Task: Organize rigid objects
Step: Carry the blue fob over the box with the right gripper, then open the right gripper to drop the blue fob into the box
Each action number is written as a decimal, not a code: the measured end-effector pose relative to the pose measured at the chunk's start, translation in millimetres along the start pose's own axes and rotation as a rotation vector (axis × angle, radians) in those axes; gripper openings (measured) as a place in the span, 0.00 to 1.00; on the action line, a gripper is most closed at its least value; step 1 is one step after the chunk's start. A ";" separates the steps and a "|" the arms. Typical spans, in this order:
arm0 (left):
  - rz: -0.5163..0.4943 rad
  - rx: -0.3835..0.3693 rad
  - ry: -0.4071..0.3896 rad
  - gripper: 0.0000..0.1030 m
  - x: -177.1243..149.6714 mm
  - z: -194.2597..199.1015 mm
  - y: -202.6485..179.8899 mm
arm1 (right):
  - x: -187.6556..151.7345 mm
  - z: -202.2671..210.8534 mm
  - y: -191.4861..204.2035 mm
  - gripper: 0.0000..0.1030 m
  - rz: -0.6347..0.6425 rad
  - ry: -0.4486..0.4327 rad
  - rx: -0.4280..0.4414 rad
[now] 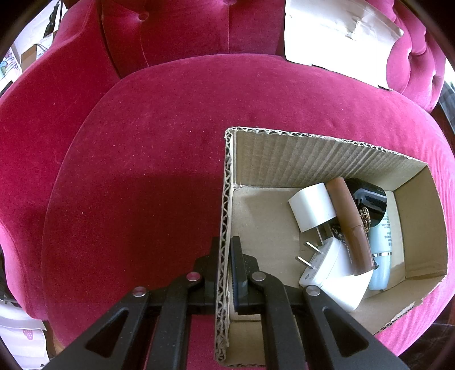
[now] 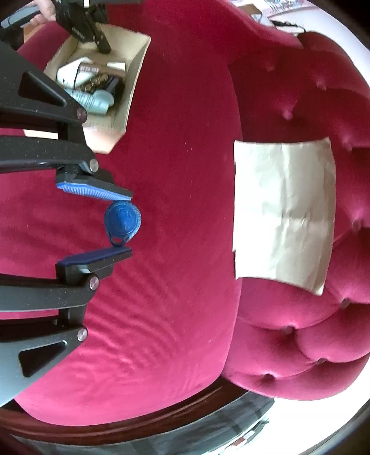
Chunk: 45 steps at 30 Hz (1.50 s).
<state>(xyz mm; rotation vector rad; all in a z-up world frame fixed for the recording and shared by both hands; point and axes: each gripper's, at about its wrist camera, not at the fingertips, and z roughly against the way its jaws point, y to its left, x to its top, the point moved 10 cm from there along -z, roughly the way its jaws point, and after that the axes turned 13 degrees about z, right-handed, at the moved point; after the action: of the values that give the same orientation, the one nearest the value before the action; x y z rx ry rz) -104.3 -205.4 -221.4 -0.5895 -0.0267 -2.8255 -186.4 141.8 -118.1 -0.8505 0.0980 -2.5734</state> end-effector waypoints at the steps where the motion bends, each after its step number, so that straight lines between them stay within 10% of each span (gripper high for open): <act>1: 0.000 0.000 0.000 0.05 0.0 -0.1 0.5 | 2.4 1.2 4.3 0.34 0.006 -0.006 0.008; 45: 0.001 -0.005 -0.002 0.05 -0.4 -0.8 3.4 | 19.6 -3.0 182.2 0.34 0.213 -0.010 0.257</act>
<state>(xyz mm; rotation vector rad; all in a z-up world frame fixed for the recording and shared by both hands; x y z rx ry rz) -103.4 -208.7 -222.4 -0.5925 -0.0202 -2.8252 -134.2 -31.8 -145.4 -0.7152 -0.1357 -2.3199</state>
